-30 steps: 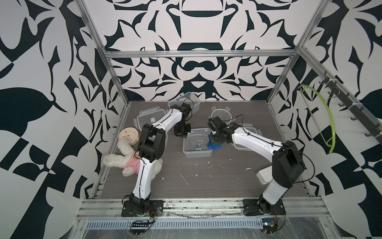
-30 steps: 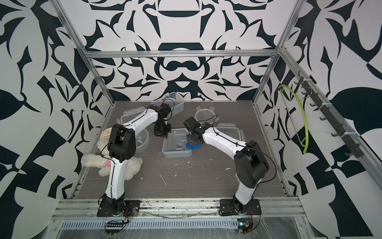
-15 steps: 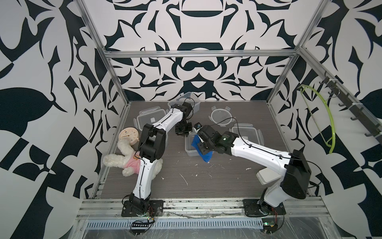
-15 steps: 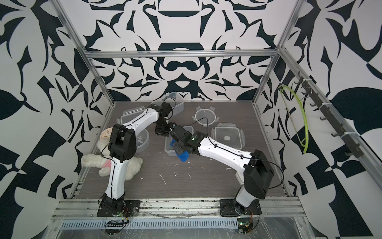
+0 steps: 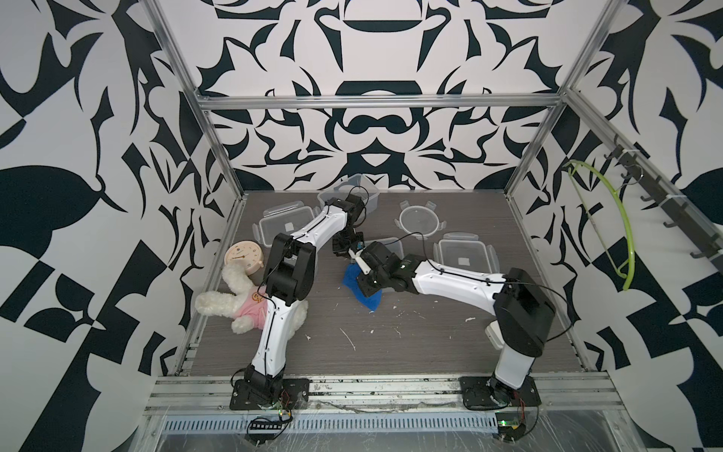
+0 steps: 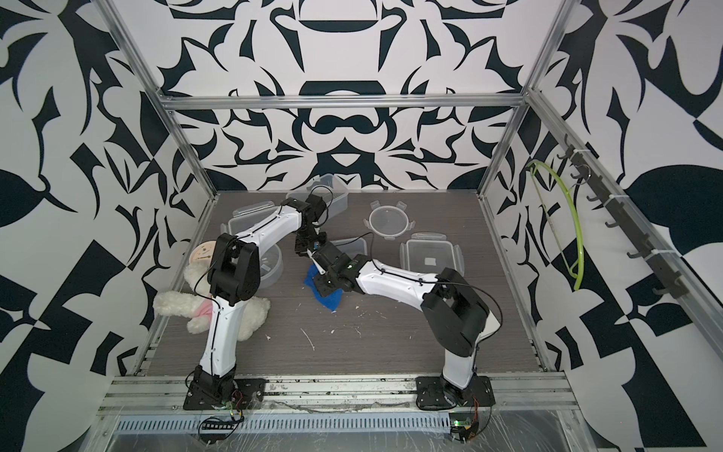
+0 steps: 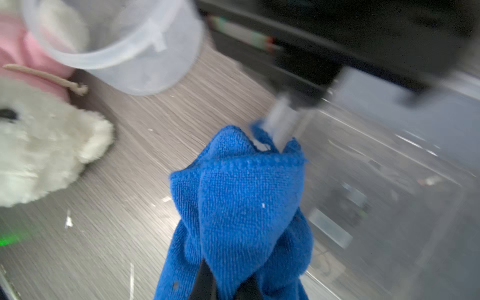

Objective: Wipe the insides of the lunch boxes
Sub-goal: Wipe the dirt inside the lunch box.

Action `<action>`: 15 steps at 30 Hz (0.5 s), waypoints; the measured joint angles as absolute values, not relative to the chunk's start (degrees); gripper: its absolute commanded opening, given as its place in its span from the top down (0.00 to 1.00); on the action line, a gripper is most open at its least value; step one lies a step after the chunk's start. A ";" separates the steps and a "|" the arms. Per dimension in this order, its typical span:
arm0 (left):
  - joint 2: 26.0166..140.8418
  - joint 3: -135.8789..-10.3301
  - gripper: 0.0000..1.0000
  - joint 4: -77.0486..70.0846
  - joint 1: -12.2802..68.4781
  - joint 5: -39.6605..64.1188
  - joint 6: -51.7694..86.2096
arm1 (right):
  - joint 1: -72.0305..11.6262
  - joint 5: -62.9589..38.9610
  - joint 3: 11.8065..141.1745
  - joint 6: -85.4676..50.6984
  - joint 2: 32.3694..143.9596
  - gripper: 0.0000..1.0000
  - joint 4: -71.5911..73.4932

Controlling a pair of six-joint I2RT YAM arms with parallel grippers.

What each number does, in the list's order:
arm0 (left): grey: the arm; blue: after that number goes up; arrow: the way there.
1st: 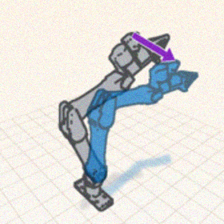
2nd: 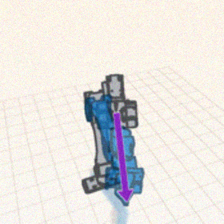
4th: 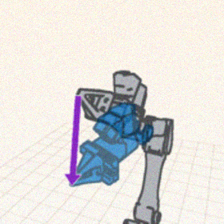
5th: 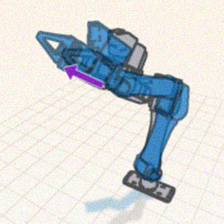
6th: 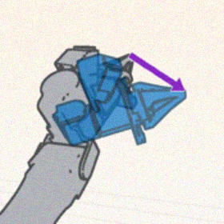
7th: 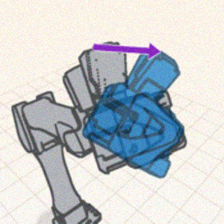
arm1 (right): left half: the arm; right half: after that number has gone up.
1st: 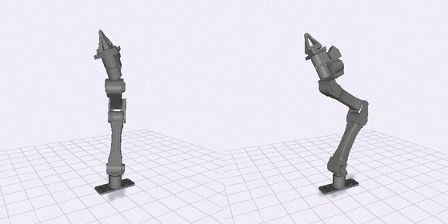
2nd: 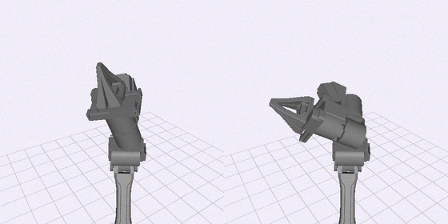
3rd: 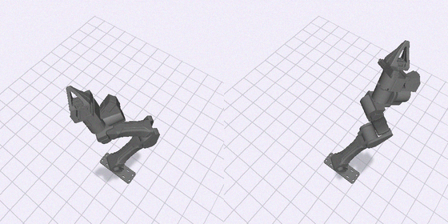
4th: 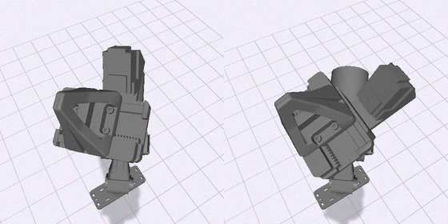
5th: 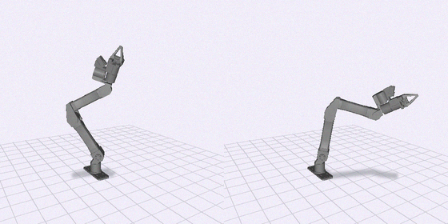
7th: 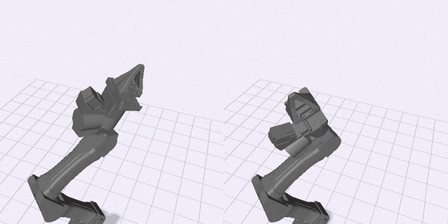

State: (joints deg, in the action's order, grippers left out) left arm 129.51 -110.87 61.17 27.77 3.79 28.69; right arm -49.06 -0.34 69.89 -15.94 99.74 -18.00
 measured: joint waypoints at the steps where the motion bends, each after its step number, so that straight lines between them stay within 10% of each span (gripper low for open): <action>1: 129.51 -110.87 1.00 60.95 27.86 3.88 28.75 | -46.89 -0.30 67.90 -15.94 97.49 1.00 -18.87; 8: 129.51 -110.85 1.00 60.31 28.25 4.58 29.34 | -36.97 3.79 67.26 -15.44 93.89 1.00 -26.22; 15: 129.49 -110.56 1.00 60.27 28.23 5.58 29.15 | -37.58 5.26 86.91 -15.88 114.69 1.00 -24.97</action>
State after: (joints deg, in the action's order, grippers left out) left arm 129.49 -110.56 60.27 28.23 5.58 29.15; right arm -37.58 5.26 86.91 -15.88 114.69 -24.97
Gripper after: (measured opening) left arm 0.110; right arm 0.079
